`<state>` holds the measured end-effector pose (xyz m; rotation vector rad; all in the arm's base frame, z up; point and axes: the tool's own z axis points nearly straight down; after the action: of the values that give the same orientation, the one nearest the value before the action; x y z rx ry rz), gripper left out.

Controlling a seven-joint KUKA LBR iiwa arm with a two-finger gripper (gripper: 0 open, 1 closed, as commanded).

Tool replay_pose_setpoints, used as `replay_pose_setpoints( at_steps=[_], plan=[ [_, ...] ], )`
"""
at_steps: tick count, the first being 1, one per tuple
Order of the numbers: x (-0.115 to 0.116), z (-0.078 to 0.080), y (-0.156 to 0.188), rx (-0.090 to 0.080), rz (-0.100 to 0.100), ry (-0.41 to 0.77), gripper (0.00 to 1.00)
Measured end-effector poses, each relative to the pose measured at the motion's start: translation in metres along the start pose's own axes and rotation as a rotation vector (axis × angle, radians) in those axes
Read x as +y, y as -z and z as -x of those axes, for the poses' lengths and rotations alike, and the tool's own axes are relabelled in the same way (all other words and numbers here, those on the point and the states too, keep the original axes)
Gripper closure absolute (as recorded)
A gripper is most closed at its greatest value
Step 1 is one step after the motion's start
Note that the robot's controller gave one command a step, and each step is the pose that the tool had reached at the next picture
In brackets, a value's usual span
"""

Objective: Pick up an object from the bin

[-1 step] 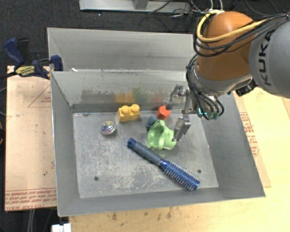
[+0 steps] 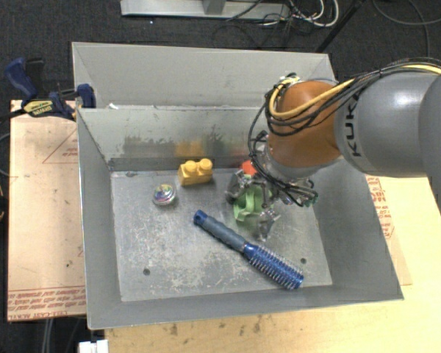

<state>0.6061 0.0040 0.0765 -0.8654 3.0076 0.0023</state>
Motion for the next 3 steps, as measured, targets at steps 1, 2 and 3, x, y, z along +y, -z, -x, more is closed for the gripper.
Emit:
replay_pose_setpoints(
  at_steps=[1, 2, 3],
  plan=[
    [-0.017, 0.01, 0.024, 0.006, 0.001, 0.188, 0.0],
    [-0.031, 0.003, 0.034, 0.007, 0.003, 0.128, 0.0],
    [-0.03, 0.01, -0.001, 0.004, 0.0, 0.259, 0.0]
  ],
)
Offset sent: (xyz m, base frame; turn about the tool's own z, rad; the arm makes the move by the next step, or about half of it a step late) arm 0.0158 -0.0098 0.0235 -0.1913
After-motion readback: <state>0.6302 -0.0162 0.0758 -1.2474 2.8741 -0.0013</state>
